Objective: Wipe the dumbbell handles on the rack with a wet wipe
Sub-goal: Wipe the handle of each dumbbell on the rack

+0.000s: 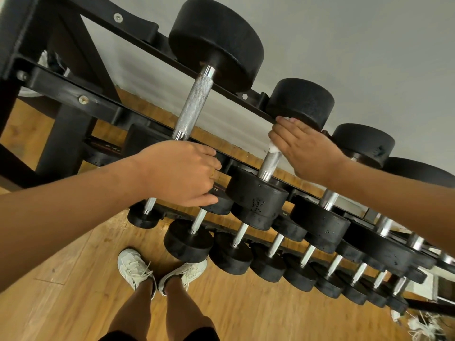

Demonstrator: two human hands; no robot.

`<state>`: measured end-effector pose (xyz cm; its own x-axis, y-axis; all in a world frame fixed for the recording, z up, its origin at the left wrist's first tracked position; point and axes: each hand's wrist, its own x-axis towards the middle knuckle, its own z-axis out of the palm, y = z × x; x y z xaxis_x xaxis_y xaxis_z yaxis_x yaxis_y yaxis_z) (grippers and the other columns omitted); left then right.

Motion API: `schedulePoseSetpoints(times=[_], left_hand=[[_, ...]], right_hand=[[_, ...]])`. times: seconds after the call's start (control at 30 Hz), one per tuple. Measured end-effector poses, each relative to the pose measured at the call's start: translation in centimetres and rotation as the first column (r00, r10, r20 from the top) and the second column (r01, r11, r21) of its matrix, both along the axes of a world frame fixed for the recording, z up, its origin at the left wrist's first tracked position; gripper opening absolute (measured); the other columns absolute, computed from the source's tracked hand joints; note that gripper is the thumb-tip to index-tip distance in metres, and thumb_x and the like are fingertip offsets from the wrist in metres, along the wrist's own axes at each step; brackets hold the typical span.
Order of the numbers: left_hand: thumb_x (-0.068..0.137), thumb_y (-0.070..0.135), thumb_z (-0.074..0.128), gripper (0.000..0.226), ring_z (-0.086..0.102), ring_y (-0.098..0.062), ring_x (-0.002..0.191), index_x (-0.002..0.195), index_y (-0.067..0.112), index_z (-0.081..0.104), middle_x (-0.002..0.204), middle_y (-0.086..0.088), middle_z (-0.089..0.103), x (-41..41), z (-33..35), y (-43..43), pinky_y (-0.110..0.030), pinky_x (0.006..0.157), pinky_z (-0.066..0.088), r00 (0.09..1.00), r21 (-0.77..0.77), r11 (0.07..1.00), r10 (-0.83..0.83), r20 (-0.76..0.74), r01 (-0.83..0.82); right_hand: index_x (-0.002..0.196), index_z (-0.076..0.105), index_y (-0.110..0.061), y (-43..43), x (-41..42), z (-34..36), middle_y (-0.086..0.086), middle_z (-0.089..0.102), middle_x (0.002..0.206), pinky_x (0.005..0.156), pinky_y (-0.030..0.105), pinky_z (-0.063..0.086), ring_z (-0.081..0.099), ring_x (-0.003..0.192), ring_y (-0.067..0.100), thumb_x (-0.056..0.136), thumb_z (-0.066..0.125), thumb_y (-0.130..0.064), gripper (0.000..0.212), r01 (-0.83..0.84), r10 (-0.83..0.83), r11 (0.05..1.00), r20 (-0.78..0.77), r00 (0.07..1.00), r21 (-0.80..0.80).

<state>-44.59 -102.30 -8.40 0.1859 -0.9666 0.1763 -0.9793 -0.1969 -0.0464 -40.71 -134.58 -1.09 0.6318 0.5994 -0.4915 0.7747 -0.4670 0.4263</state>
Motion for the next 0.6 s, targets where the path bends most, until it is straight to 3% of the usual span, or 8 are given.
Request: schedulePoseSetpoints(times=[0.1,0.27,0.43,0.53,0.6], left_hand=[[0.107,0.051,0.008,0.084,0.069,-0.019,0.111,0.094,0.015,0.083,0.103,-0.002,0.078,0.0,0.2,0.0,-0.040,0.112,0.043,1.000,0.035,0.999,0.004,-0.004,-0.003],[0.108,0.051,0.005,0.084,0.066,-0.019,0.119,0.102,0.015,0.081,0.111,-0.002,0.077,-0.1,0.5,-0.1,-0.039,0.117,0.035,1.000,0.084,0.996,-0.011,-0.002,0.011],[0.108,0.050,0.004,0.085,0.066,-0.020,0.120,0.102,0.015,0.081,0.113,-0.003,0.077,0.0,0.6,0.0,-0.041,0.117,0.039,1.000,0.071,0.997,-0.019,0.000,0.019],[0.108,0.050,0.012,0.078,0.068,-0.023,0.116,0.101,0.013,0.080,0.111,-0.006,0.077,0.1,1.0,0.0,-0.043,0.112,0.045,1.000,0.053,0.999,-0.009,-0.009,0.010],[0.109,0.050,0.017,0.074,0.068,-0.023,0.115,0.103,0.012,0.080,0.112,-0.007,0.076,0.1,1.5,-0.1,-0.044,0.109,0.047,1.000,0.063,0.998,-0.003,-0.013,0.004]], right_hand=[[0.152,0.035,-0.005,0.2,-1.1,-0.9,0.020,0.036,0.156,0.125,0.049,0.014,0.023,0.150,0.037,0.089,0.044,-0.011,0.064,0.015,-0.011,0.996,-0.049,0.999,0.089],[0.144,0.052,-0.010,-0.4,-2.8,-1.6,0.015,0.051,0.147,0.122,0.050,0.023,0.037,0.144,0.034,0.081,0.071,0.000,0.067,-0.054,0.104,0.972,-0.212,0.972,0.227],[0.143,0.054,-0.009,-1.0,-3.8,-1.8,0.011,0.051,0.148,0.120,0.047,0.025,0.041,0.143,0.028,0.082,0.074,0.002,0.065,-0.038,0.148,0.933,-0.285,0.947,0.357],[0.139,0.058,-0.012,-0.9,-3.5,-1.5,0.008,0.056,0.145,0.116,0.051,0.036,0.047,0.139,0.026,0.084,0.071,0.005,0.060,0.157,0.031,0.892,-0.402,0.915,0.425],[0.135,0.063,-0.015,0.0,-3.4,-0.5,0.005,0.063,0.137,0.109,0.046,0.047,0.059,0.127,0.020,0.091,0.063,0.001,0.046,0.415,-0.121,0.772,-0.530,0.840,0.482]])
